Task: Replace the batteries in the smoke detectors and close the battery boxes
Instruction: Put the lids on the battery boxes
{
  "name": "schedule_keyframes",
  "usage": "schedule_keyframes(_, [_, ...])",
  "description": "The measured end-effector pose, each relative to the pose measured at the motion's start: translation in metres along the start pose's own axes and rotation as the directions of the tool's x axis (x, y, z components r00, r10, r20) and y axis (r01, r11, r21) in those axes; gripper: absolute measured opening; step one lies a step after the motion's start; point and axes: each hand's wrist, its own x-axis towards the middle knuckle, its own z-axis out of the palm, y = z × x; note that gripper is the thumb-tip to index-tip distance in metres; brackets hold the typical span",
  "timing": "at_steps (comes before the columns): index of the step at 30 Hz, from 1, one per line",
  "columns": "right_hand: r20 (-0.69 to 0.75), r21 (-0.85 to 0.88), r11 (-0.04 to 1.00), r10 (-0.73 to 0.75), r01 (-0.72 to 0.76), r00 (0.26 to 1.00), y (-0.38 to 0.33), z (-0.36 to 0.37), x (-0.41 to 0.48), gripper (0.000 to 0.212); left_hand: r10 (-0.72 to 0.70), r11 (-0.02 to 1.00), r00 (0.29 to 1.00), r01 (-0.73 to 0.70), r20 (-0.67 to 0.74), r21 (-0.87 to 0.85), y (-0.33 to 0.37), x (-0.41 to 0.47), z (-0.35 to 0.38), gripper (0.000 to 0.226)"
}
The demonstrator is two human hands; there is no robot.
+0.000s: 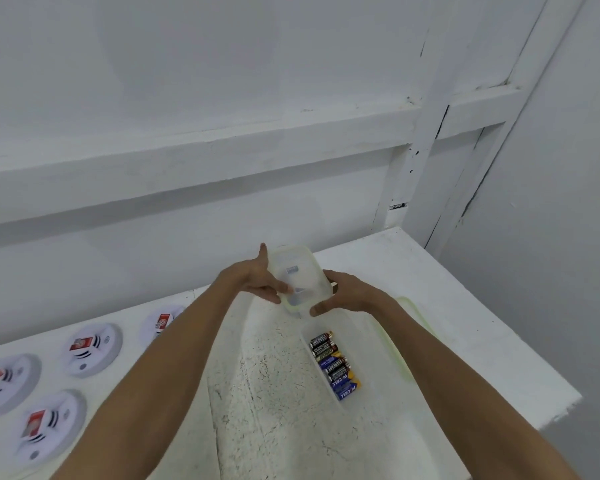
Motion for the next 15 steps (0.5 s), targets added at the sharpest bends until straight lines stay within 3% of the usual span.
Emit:
schedule_keyframes(7, [-0.079, -0.161, 0.982, -0.110, 0.096, 0.991, 0.004, -0.001, 0.000, 0.080, 0.019, 0.995, 0.996, -0.027, 0.082, 0.091, 0.010, 0.001, -0.008, 0.110])
schedule_keyframes(15, [-0.123, -0.178, 0.968, -0.200, 0.176, 0.972, 0.014, 0.004, 0.002, 0.063, 0.034, 0.987, 0.990, -0.054, 0.138, 0.148, 0.016, 0.002, -0.012, 0.078])
